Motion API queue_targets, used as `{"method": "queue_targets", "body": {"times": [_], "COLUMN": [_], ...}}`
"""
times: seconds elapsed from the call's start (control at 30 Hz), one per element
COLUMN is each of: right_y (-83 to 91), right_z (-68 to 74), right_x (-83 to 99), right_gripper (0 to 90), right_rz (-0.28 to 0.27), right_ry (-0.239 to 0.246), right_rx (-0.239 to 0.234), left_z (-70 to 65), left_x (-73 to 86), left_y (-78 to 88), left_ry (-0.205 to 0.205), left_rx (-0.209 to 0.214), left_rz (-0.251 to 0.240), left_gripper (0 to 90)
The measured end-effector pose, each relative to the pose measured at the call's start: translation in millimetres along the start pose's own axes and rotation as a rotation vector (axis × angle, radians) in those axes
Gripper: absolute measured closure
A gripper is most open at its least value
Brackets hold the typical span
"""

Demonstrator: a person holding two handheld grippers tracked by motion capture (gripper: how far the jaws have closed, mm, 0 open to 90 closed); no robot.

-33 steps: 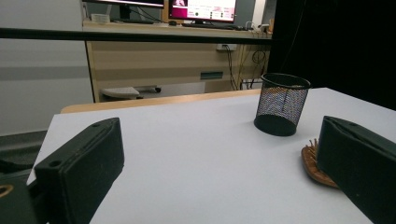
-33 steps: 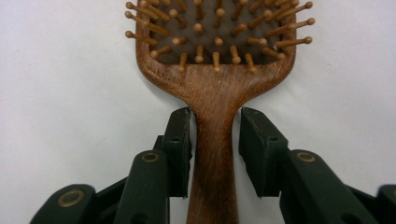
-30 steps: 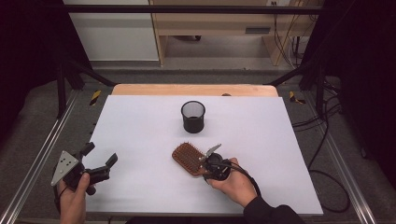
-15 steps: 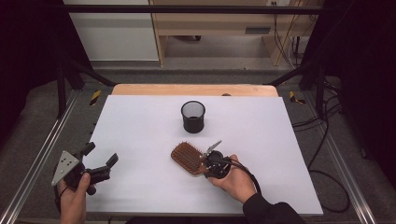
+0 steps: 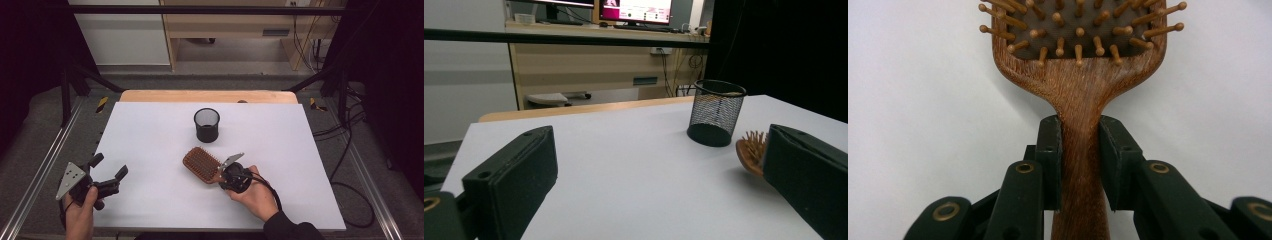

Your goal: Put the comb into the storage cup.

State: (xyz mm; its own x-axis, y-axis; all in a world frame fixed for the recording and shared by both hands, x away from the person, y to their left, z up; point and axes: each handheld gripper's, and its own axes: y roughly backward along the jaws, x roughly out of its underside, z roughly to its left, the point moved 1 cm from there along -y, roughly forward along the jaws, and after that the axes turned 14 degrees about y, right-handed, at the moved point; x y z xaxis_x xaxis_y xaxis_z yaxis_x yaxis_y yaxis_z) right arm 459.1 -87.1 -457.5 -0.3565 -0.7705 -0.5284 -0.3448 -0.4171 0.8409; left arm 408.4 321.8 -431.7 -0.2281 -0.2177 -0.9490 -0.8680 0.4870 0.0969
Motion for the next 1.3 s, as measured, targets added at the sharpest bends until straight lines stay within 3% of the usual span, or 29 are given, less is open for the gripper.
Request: {"method": "queue_targets", "body": {"times": [0.2, 0.3, 0.4, 0.43, 0.5, 0.73, 0.77, 0.9, 1.03, 1.17, 1.3], "right_y": [14.3, 20.7, 26.5, 30.0, 31.5, 37.7, 37.3, 38.7, 40.8, 42.7, 43.7], "right_z": [-3.9, -2.7, -2.4, -2.5, -2.6, -0.8, 1.0, 4.3, 9.0, 13.7, 15.6], "right_x": [2.1, 2.1, 0.5, -0.9, -1.4, -2.8, -2.5, -4.7, -6.8, -8.6, -9.3], "right_gripper": [72.9, 72.9, 72.9, 72.9, 72.9, 72.9, 72.9, 72.9, 72.9, 72.9, 72.9], "right_rz": [-0.115, -0.170, -0.232, -0.275, -0.293, -0.412, -0.451, -0.490, -0.521, -0.548, -0.567], "right_ry": [-0.004, -0.010, -0.008, -0.010, -0.017, -0.003, -0.002, 0.012, 0.024, 0.041, 0.043], "right_rx": [0.032, 0.050, 0.071, 0.084, 0.086, 0.107, 0.099, 0.109, 0.123, 0.131, 0.134], "left_z": [-20.6, -34.3, -48.6, -53.6, -64.1, -96.9, -100.0, -107.7, -114.4, -122.4, -119.7], "left_x": [-3.3, -9.2, -13.4, -14.3, -15.5, -24.7, -25.4, -26.1, -26.9, -30.4, -31.3], "left_y": [-10.0, -18.8, -30.9, -35.6, -46.1, -77.4, -81.7, -94.9, -104.5, -111.5, -118.6], "left_ry": [0.002, 0.023, 0.040, 0.049, 0.073, 0.073, 0.080, 0.134, 0.183, 0.168, 0.276], "left_rx": [0.064, 0.099, 0.136, 0.149, 0.175, 0.250, 0.261, 0.290, 0.347, 0.365, 0.378], "left_rz": [0.038, 0.042, 0.056, 0.060, 0.071, 0.117, 0.123, 0.139, 0.161, 0.171, 0.174], "left_gripper": [1.7, 1.7, 1.9, 2.0, 2.3, 3.1, 3.3, 4.0, 4.0, 4.5, 5.0]}}
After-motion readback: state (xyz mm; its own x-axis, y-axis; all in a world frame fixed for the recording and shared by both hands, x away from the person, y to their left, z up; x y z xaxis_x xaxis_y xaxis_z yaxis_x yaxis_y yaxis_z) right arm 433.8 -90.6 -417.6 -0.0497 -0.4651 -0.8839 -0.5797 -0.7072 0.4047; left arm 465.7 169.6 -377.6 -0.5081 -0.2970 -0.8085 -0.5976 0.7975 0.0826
